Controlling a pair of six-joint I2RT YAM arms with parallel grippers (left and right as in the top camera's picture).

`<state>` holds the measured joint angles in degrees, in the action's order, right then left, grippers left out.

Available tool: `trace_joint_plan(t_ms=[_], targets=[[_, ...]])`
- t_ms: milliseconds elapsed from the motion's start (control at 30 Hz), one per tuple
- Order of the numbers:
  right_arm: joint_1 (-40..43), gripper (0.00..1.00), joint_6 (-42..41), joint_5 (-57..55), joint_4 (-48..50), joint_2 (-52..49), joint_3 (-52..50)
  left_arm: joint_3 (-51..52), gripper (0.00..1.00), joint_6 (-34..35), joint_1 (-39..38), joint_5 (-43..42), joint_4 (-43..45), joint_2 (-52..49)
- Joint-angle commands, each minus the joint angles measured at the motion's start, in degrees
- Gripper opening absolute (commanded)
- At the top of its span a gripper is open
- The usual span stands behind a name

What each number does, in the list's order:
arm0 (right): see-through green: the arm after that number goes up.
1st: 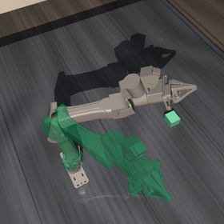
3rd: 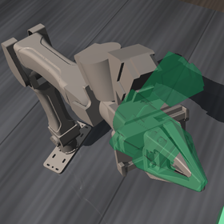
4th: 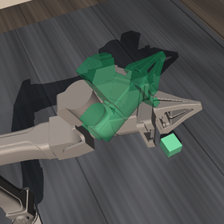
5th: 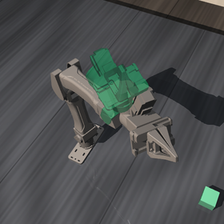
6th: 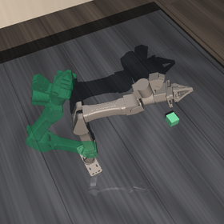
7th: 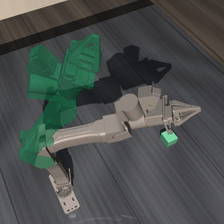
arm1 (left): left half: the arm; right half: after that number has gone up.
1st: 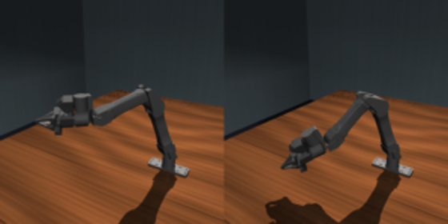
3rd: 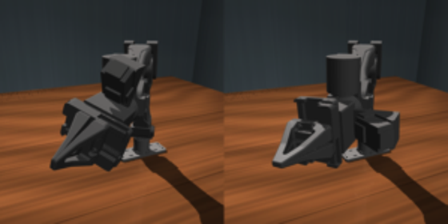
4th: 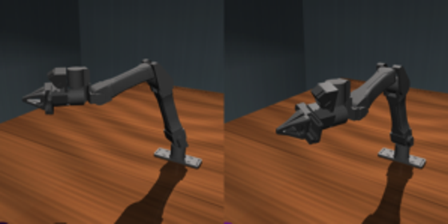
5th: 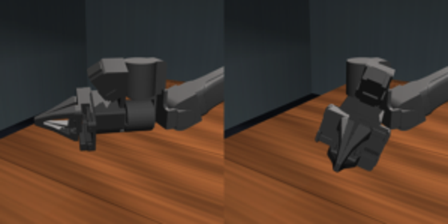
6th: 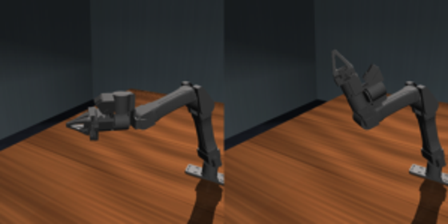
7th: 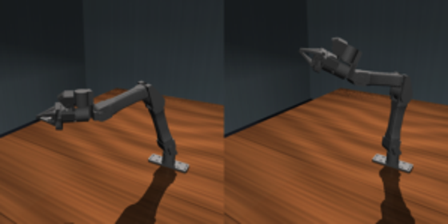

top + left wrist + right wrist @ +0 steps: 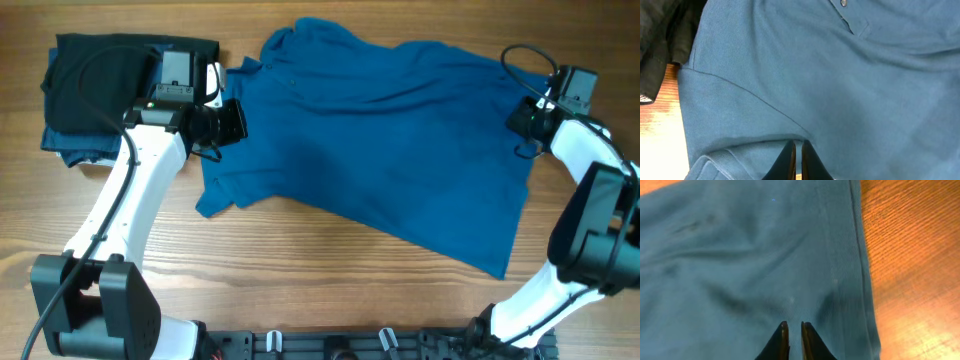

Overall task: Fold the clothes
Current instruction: 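Pull the shirt edges outward with both grippers to spread it flat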

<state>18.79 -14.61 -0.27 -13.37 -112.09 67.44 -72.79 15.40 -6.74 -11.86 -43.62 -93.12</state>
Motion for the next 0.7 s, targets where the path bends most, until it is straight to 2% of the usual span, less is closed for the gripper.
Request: trace_joint_plan(t_ms=[0, 233, 467, 667], targets=[[1.1, 0.07, 1.0, -0.6, 1.1, -6.0, 1.6, 0.6, 0.06, -0.1, -0.2, 1.0, -0.2, -0.7], [1.6, 0.04, 1.4, -0.4, 5.4, -15.0, 6.4, 0.6, 0.07, -0.1, -0.2, 1.3, -0.2, -0.8], [1.9, 0.04, 6.9, -1.3, 6.3, -26.0, 18.4, 0.6, 0.07, -0.1, -0.2, 1.2, -0.4, -0.8], [1.9, 0.05, 8.5, -2.6, 13.0, -29.1, 24.3, 0.6, 0.06, -0.1, -0.2, 1.3, -0.4, -0.8]])
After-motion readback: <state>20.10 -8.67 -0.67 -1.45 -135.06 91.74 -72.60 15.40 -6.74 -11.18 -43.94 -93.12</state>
